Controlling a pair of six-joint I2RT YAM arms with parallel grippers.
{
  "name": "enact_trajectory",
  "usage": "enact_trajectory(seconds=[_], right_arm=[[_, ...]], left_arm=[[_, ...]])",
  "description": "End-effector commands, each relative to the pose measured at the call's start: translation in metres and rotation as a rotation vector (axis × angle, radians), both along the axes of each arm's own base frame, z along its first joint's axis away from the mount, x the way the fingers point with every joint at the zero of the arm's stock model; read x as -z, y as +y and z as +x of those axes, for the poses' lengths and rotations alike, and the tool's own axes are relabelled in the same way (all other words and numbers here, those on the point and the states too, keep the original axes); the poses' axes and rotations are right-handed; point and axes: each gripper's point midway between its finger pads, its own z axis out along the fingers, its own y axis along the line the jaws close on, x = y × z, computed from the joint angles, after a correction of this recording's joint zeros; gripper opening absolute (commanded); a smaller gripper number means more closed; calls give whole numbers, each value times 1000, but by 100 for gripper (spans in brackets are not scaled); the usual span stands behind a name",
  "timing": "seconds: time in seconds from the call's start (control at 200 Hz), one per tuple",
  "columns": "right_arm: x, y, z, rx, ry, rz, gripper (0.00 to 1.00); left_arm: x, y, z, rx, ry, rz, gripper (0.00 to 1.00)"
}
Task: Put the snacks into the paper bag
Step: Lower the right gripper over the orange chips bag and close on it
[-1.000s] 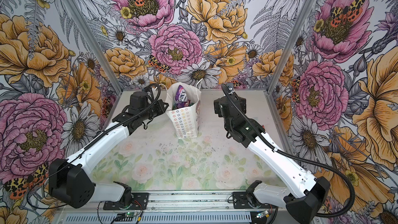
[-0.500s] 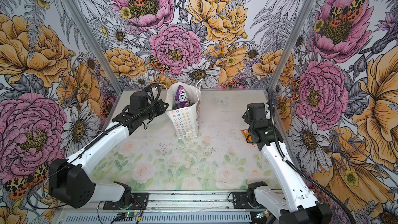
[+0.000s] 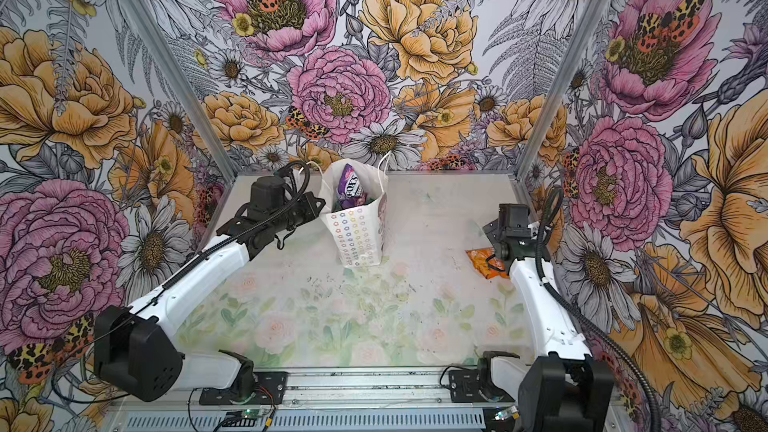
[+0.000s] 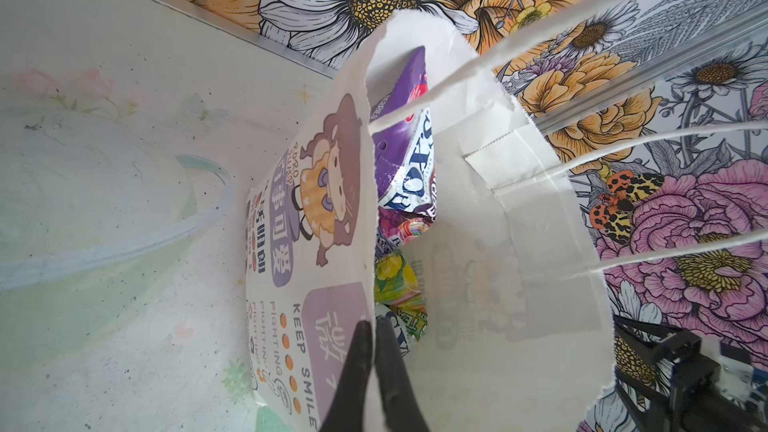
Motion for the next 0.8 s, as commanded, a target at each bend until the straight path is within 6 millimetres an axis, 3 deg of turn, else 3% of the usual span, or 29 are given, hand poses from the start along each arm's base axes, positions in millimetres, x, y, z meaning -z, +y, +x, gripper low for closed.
enact_trajectory(seconds=[0.0,0.225,0.796], right_arm=[[25,9,-1,43,47,158,100],[58,7,8,42,144,275,100],[99,-8,22,52,275,309,100]], left_arm=[[-18,1,5,-9,-46,-8,0],[-18,3,6,-15,-45,-5,0],[-17,-1,8,-10,-37,1,0]])
